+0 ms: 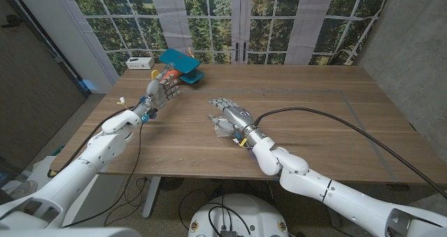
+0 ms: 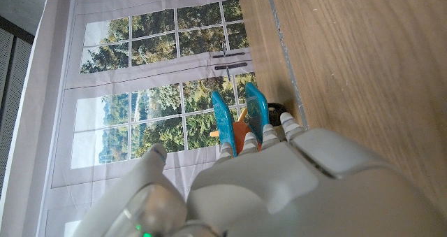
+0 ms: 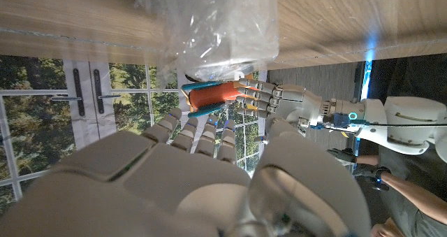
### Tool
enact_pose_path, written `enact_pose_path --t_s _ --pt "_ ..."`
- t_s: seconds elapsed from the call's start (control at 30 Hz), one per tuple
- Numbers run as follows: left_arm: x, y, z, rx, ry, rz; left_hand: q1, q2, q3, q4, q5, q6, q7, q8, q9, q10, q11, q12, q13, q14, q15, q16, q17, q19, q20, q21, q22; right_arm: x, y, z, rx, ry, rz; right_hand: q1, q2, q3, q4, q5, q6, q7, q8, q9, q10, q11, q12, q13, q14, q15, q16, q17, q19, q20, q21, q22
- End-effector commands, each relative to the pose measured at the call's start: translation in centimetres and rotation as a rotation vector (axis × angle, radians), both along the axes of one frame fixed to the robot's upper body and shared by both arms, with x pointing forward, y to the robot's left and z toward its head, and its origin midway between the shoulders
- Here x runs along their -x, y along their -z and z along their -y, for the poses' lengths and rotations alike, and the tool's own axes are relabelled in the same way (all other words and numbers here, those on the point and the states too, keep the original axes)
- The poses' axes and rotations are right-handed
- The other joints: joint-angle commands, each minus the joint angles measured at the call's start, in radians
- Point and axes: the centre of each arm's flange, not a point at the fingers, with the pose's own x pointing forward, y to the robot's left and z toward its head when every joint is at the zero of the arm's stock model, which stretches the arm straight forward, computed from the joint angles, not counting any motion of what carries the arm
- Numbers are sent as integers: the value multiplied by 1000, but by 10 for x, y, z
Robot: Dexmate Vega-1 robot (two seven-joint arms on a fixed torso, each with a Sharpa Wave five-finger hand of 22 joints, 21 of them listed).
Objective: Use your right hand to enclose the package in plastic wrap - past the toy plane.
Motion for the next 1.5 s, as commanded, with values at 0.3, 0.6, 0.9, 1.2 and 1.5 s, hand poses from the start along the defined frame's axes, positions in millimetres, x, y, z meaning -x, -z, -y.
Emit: enact_pose_path --t_s 0.3,0.6,0.9,1.2,1.5 --pt "9 3 -2 5 -4 -2 8 9 8 -6 2 -89 1 3 2 -34 -4 -2 2 3 4 -1 3 10 1 2 5 -8 21 -8 192 73 -91 -76 -58 -46 10 -7 -30 22 -2 6 -57 21 -2 2 -42 -76 11 12 -19 15 10 2" --pt "6 0 -1 -1 -3 0 9 10 8 -6 2 -89 1 3 3 -35 -5 -2 2 3 4 -1 3 10 1 2 5 -19 28 -4 217 126 -199 -243 -41 -101 94 3 -147 37 -11 5 -165 28 -8 1 -131 -64 3 17 -108 4 -1 2" --pt "2 -3 -1 -3 -1 0 10 11 9 -7 2 -90 2 3 3 -36 -4 -2 2 3 3 -1 3 10 1 2 5 -25 37 0 272 172 -250 -251 -37 -101 92 6 -157 46 -9 5 -170 35 -4 0 -132 -58 5 14 -111 1 3 2" --pt "-4 -6 2 -5 8 1 11 10 9 -8 1 -91 1 2 3 -35 -5 -2 2 3 3 -2 3 9 1 2 5 -26 35 2 271 180 -243 -250 -22 -88 82 11 -162 36 -2 4 -197 30 -4 0 -144 -55 6 8 -126 8 5 1" --pt "-7 -6 3 -4 8 -5 11 10 9 -8 1 -91 0 2 3 -35 -5 -2 2 3 4 -1 4 9 1 2 5 -25 18 7 88 76 -279 -216 -29 -61 41 14 -105 9 17 6 -163 35 15 1 -101 -2 19 3 -81 75 24 1"
